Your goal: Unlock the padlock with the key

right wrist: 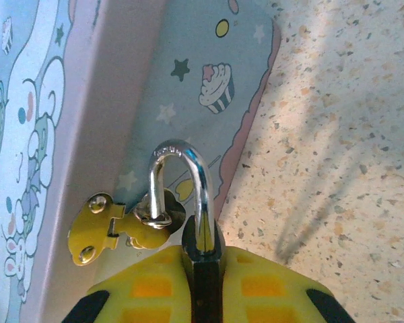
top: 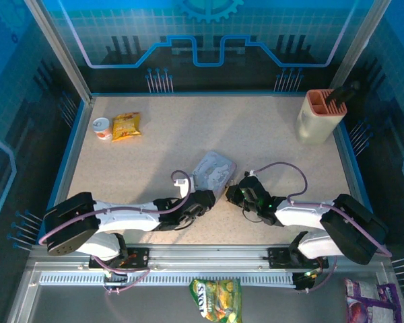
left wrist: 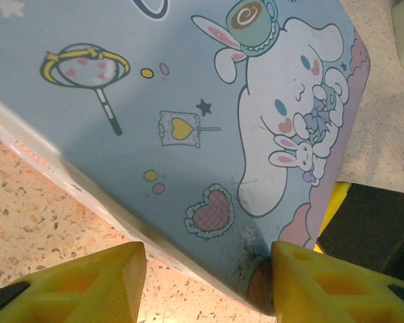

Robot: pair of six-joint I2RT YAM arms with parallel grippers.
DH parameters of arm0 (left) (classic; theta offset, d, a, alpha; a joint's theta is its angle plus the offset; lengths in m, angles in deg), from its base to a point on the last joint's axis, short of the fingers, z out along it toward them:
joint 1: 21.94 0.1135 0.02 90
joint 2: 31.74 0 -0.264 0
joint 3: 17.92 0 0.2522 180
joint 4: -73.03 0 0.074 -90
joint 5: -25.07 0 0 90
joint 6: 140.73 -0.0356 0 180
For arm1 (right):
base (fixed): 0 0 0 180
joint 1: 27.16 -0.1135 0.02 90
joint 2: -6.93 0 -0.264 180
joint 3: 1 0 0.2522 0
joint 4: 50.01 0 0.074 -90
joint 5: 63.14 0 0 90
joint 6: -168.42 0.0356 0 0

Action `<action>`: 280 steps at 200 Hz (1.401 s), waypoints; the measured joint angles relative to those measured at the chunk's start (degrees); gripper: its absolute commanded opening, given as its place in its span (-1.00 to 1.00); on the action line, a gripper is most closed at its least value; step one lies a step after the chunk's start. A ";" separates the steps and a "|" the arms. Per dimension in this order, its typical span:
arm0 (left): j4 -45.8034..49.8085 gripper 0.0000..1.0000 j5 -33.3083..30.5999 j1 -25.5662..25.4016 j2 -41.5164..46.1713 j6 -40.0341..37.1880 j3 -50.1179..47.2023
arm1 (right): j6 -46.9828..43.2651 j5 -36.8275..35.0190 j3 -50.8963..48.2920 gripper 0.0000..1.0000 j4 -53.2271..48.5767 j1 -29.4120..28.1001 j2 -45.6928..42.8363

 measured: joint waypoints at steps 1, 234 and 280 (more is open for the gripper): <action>0.02 0.03 0.00 0.00 0.00 0.00 0.00 | 0.00 0.00 0.00 -1.00 -0.02 0.00 0.00; -1.40 0.08 5.18 3.15 2.64 -2.29 -2.25 | -5.20 16.57 -4.00 -1.00 2.86 10.08 -3.96; 2.27 0.07 5.55 4.17 2.91 -2.67 -4.66 | -14.78 6.73 -1.79 -0.99 -10.16 7.65 -12.63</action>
